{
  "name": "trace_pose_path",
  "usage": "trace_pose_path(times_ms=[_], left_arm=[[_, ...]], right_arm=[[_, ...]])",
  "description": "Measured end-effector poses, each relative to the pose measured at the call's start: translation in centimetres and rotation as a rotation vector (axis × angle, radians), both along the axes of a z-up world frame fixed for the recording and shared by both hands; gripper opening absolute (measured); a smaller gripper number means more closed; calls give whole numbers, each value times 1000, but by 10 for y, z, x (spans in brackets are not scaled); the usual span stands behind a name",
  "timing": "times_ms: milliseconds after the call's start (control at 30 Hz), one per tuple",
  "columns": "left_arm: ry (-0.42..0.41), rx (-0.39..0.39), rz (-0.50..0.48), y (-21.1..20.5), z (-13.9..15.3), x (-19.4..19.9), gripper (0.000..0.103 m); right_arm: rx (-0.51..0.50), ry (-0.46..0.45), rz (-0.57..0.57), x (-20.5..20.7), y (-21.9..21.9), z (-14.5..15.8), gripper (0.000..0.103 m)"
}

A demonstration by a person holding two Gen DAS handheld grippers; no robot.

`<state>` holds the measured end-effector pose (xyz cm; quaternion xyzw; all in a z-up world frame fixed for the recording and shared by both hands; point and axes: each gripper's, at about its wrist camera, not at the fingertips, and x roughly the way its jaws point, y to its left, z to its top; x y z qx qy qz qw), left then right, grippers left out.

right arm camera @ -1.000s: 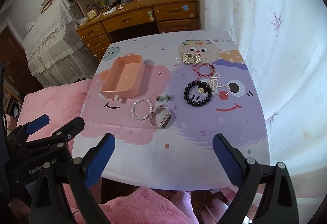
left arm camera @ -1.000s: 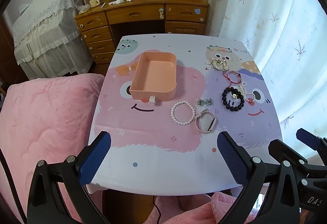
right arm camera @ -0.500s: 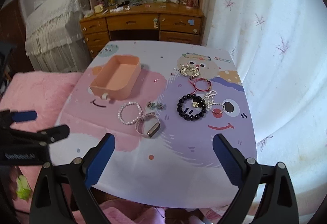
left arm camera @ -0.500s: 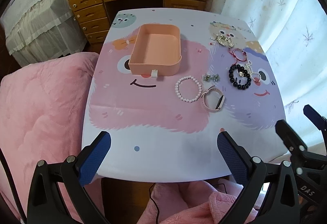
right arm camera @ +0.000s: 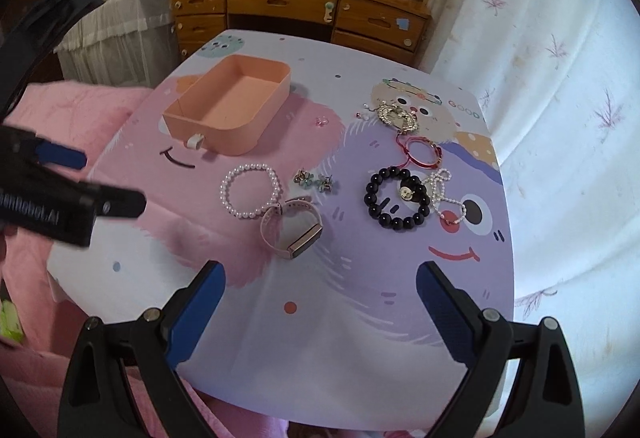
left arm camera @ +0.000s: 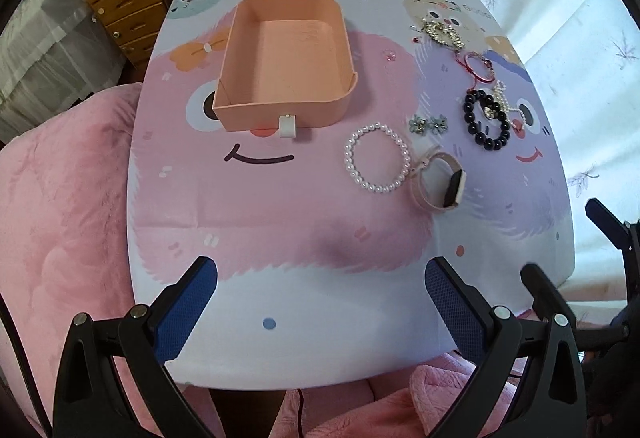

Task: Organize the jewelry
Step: 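Grasp the pink-strap watch with the right gripper while the left gripper grasps the pearl bracelet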

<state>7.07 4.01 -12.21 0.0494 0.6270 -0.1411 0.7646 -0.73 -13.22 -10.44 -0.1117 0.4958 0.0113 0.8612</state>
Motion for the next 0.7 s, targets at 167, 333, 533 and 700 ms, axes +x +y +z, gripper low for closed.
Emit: trace_pose_path(times_ms=[167,333,533,700], left_arm=[[-8,7,-7,-7,-18,21,102],[9,17,-9,-21,-42,41,94],[74,63,16,-38,-77,63,64],[104,29,57,-45,-91,75,60]], right_arm=[[-88,42,120,11,15,-23,97],[-194,63,309,19,27,-47,97],[-269,112,509,26,32,-81,97],[-255,151,582,34,23,-100,97]])
